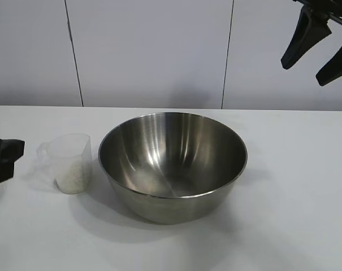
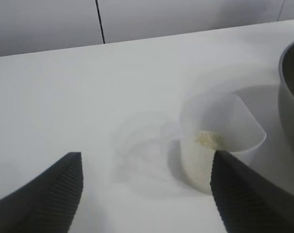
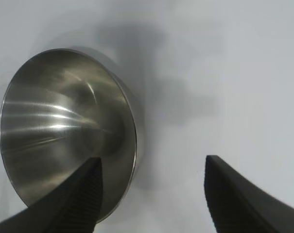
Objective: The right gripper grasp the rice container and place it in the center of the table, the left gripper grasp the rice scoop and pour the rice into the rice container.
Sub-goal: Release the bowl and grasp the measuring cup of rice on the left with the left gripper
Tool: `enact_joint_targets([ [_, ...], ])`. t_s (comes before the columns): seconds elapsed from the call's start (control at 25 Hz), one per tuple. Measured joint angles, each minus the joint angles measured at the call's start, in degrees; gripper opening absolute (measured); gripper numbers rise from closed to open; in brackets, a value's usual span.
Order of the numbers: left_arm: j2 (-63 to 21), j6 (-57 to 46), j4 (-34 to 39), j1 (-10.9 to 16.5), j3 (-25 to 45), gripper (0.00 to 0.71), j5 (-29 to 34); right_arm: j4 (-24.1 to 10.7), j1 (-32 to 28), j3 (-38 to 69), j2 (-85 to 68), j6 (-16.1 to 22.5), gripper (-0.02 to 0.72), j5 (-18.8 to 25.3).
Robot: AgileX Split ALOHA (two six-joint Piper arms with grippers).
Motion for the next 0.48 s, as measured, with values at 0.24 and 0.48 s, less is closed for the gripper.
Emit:
enact_joint_targets([
  [0.24,11.8,-1.6,0.9,0.0,0.2,0.533,-2.5,0.0,0.0,0.0,0.0,0.0,0.422,-0.1],
  [0.48,13.2,-1.9,0.9,0.0,-1.9,0.533,-3.0,-0.2,0.0,0.0,0.0,0.0,0.422,-0.6],
])
